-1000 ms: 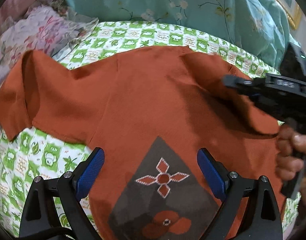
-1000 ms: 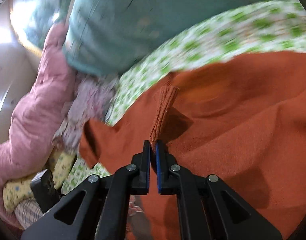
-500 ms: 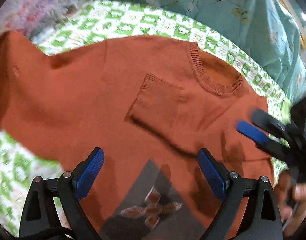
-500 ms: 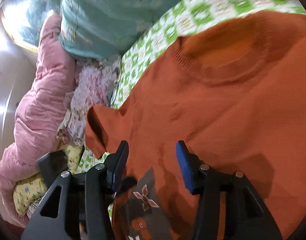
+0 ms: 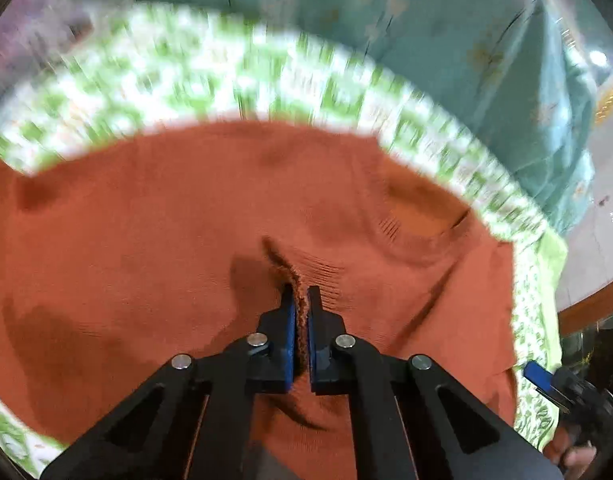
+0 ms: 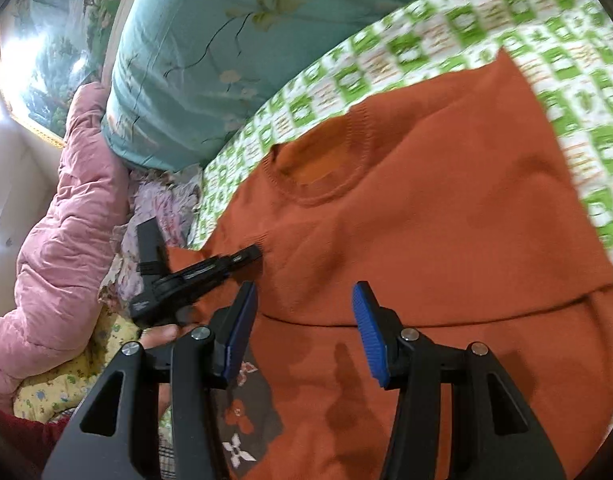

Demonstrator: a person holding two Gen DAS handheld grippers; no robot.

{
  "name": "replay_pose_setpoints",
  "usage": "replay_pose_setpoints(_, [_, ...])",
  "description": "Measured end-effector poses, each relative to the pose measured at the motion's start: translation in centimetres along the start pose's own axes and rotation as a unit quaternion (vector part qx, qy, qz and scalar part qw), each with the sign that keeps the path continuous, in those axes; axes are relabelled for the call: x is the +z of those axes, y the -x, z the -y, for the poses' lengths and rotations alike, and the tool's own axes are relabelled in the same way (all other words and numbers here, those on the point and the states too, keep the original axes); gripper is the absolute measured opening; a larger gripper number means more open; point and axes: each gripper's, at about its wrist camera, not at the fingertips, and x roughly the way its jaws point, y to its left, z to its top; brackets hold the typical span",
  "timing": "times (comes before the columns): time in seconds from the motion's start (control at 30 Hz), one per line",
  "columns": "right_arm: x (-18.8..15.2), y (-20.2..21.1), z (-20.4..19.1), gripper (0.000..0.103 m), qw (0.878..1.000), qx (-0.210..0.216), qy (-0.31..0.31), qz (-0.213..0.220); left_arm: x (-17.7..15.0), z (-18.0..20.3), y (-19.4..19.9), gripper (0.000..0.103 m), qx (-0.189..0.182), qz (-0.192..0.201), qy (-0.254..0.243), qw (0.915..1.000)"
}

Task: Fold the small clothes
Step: 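Carry the held sleeve across the sweater body and open the right tool, then move the left tool to the other sleeve cuff and grasp it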

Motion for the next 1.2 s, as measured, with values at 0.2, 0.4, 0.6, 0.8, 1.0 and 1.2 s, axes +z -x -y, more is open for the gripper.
replay_pose_setpoints(0.2, [0.5, 1.8, 3.2, 0.051, 0.998, -0.053, -0.017, 0.026, -1.5, -5.1, 1.9, 0.0, 0.018, 0.009, 0.052, 0.9984])
replay_pose_setpoints(0.4, [1.5, 2.6, 5.5, 0.051, 0.994, -0.089, -0.041, 0.043, -2.0, -5.0, 0.1, 0.062, 0.002, -0.035, 0.07, 0.9969])
replay_pose_setpoints(0.6, [1.7, 2.7, 5.8, 0.051, 0.994, -0.094, -0.044, 0.044, -1.6, -2.8, -2.1, 0.047, 0.024, -0.05, 0.024, 0.9982])
replay_pose_setpoints(0.8, [1.5, 3.3, 6.3, 0.051, 0.992, -0.106, -0.046, 0.053, -1.5, -0.4, 1.4, 0.002, 0.001, -0.003, -0.023, 0.9997])
replay_pose_setpoints(1.0, [2.4, 3.3, 8.1, 0.051, 0.984, -0.165, -0.042, 0.057, -2.4, -3.8, 1.2, 0.002, 0.034, -0.014, 0.002, 0.9993])
replay_pose_setpoints(1.2, [4.8, 0.8, 9.1, 0.051, 0.973, -0.226, 0.001, 0.042, -2.9, -3.3, 0.8, 0.002, 0.034, -0.017, 0.001, 0.9993])
